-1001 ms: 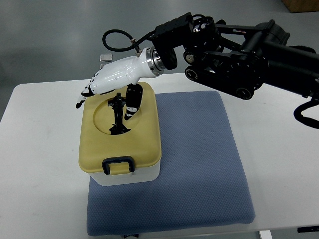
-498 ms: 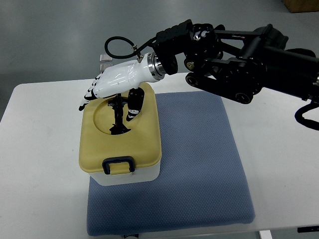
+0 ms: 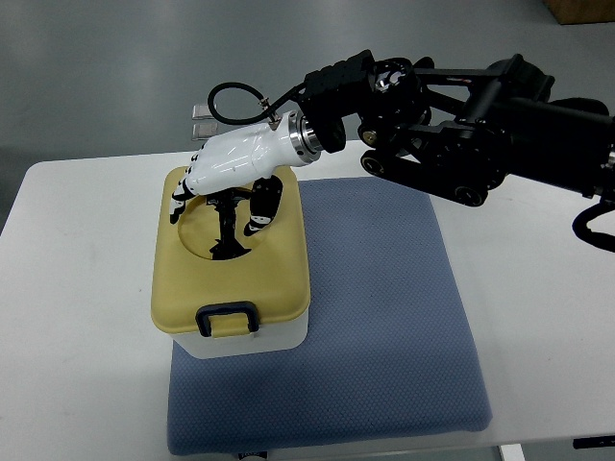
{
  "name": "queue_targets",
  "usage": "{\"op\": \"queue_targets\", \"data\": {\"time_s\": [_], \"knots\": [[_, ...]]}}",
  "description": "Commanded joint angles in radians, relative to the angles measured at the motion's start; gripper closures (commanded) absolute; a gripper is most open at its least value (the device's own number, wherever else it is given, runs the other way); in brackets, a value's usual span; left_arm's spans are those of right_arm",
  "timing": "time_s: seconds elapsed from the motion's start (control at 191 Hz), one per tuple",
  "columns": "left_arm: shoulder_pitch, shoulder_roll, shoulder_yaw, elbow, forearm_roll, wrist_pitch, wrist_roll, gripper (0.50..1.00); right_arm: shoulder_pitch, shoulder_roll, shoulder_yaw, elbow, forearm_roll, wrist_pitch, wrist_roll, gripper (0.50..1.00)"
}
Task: Open white storage box with right hand
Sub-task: 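Close the right hand fingers around the black lid handle, then lift the yellow lid up off the white box with the right hand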
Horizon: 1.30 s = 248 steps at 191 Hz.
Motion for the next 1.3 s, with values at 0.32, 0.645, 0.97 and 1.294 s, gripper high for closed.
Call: {"op": "queue_targets", "data": {"time_s": [0.32,0.645,0.97,1.294], "knots": [[0.000,0.000,0.000,0.000,0.000,0.000,0.000,0.500,0.000,-0.001,0.000,-0.001,-0.005,0.000,0.001,0.895],[0.000,0.000,0.000,0.000,0.000,0.000,0.000,0.500,0.002,-0.004,0.003,-0.001,-0.005,-0.002,0.018,1.000],[0.000,0.000,0.000,0.000,0.000,0.000,0.000,0.500,0.014,-0.013,0.018,-0.001,-0.005,-0.002,0.033,1.000],[0.000,0.000,0.000,0.000,0.000,0.000,0.000,0.500,0.102,-0.053,0.040,-0.008,0.002,-0.025,0.033,1.000]]}}
